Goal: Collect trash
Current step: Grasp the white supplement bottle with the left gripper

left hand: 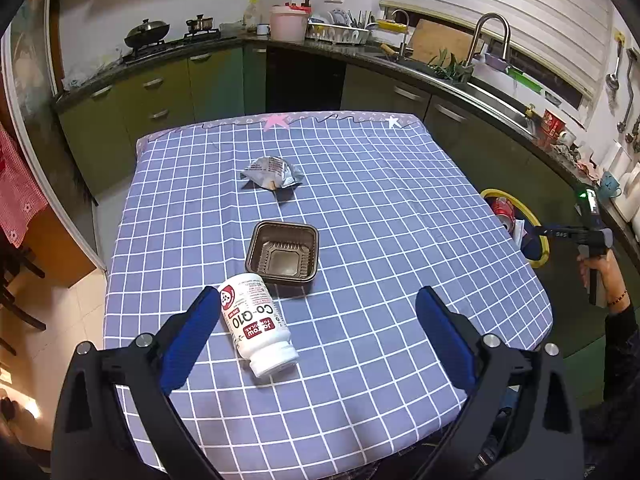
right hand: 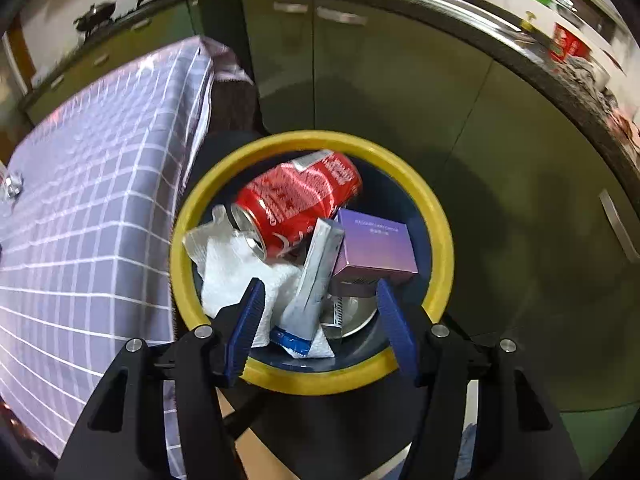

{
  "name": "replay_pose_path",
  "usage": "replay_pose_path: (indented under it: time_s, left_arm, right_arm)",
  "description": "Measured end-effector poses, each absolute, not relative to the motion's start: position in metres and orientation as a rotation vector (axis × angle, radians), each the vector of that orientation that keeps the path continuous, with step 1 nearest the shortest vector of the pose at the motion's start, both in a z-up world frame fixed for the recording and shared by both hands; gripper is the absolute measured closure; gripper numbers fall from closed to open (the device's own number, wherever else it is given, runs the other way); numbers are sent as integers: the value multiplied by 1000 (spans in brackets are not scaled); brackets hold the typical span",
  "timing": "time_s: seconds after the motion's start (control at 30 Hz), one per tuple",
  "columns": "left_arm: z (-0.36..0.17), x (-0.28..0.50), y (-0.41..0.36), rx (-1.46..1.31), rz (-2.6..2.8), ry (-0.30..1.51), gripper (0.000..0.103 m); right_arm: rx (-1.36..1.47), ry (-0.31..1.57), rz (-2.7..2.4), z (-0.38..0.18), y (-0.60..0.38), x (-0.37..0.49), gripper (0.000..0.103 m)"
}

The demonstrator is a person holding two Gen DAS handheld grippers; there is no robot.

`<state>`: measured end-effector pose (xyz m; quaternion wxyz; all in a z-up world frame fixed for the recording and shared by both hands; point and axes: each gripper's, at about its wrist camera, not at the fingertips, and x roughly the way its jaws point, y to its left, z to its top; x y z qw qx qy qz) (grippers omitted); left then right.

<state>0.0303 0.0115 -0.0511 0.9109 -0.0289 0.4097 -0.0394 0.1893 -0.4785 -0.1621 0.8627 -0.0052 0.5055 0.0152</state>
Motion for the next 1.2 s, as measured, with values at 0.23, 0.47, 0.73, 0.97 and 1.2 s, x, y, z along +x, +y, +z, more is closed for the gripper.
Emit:
replay_pose_path:
  time_s: [0.23, 0.47, 0.73, 0.97, 1.2]
  left_arm:
    - [-62, 37, 17, -80, -55, 887, 7]
    - [-84, 47, 28, -143, 33, 962, 7]
    - [-117, 73, 38, -224, 97, 1063, 7]
    - [-130, 89, 55, -317, 131, 1104, 7]
    - [-141, 102, 59, -343, 110, 1161, 16]
  right_arm:
    - [2, 1017, 56, -139, -473, 172, 39]
    - [21, 1013, 108, -136, -461, 161, 35]
    - [18, 1026, 141, -143, -452, 162, 34]
    - [33, 1041, 168, -148, -451, 162, 33]
    - [46, 1049, 169, -150, -456, 160, 32]
